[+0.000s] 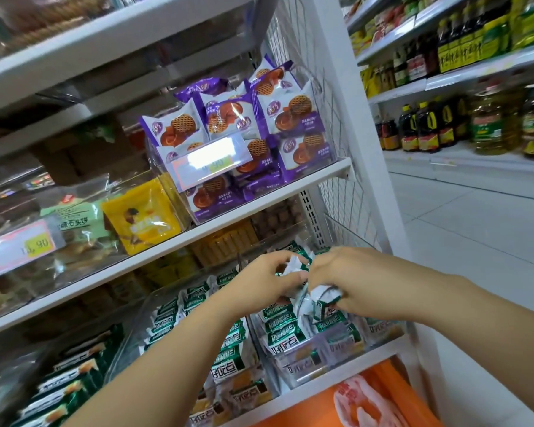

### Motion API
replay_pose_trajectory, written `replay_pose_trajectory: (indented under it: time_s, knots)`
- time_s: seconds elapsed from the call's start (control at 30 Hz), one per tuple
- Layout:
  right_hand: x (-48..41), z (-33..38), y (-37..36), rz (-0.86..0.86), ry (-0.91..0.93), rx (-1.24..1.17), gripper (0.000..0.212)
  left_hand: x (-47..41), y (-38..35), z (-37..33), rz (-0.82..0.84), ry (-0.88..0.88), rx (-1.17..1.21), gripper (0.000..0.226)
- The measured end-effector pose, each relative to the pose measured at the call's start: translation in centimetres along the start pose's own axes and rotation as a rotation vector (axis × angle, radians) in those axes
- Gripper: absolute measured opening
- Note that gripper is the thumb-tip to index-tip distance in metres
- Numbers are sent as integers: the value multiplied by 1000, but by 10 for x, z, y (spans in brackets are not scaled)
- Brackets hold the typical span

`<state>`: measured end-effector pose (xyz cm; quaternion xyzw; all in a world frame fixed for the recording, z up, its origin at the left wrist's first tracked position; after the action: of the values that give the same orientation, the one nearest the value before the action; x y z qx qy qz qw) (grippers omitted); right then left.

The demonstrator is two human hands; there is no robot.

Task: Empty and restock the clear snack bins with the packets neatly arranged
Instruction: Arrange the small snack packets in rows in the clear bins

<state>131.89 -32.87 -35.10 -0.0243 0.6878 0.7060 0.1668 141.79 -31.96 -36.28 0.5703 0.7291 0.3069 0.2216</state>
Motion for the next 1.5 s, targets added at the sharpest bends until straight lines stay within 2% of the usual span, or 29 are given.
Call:
replay_pose_trajectory:
  time_s: [0.07,0.17,0.33,0.53,0.63,0.77,0.87,0.97,1.07,1.17,1.27,1.37,1.43,1.5]
  knots:
    - [0,1,-5,-3,5,-2,35,-1,-10,2,103,53,4,17]
    - [-1,-5,-10,-22,2,30,35,0,-21,9,247,116,-5,34]
    - [-10,-35,-9,-82,-78,148,41,-30,-8,1,119,-19,-200,51]
    - [-39,-45,-44,1,-112,273,52,-72,-12,34,74,-39,-286,40]
    - [-58,-46,-62,-17,-111,152,57,-83,-9,62,56,-23,-397,27]
    - [-65,-78,-77,-132,-247,-280,45,-86,5,74,-59,-17,-636,29]
    - [-52,-109,-93,-125,-413,-403,51,-82,15,73,-127,-14,-584,26]
    - [-39,-122,-114,-33,-527,-527,53,-78,13,74,-114,-10,-441,23]
    - [-36,-128,-125,-6,-581,-567,61,-74,4,72,-76,-4,-375,17]
    - [-37,-130,-119,-46,-610,-616,70,-72,3,67,-126,-14,-501,34]
    - [-44,-123,-113,-25,-562,-570,67,-73,2,70,-174,9,-639,39]
    - [-47,-116,-116,18,-539,-539,62,-76,-4,75,-124,74,-663,40]
    - [-47,-112,-116,16,-534,-493,63,-78,-3,80,-49,129,-632,35]
    - [-48,-107,-110,-2,-520,-422,70,-77,7,85,-10,159,-471,23]
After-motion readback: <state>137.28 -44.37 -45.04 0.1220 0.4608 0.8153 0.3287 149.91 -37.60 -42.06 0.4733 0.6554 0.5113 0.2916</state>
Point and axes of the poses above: each hand's wrist, its own x-axis away from the middle knuckle, its own y-axis out of the back of the hand, z = x × y, the point moved 10 cm from there along -x, towards the middle knuckle, and after that the axes turned 6 degrees about x, right-handed, at the moved point
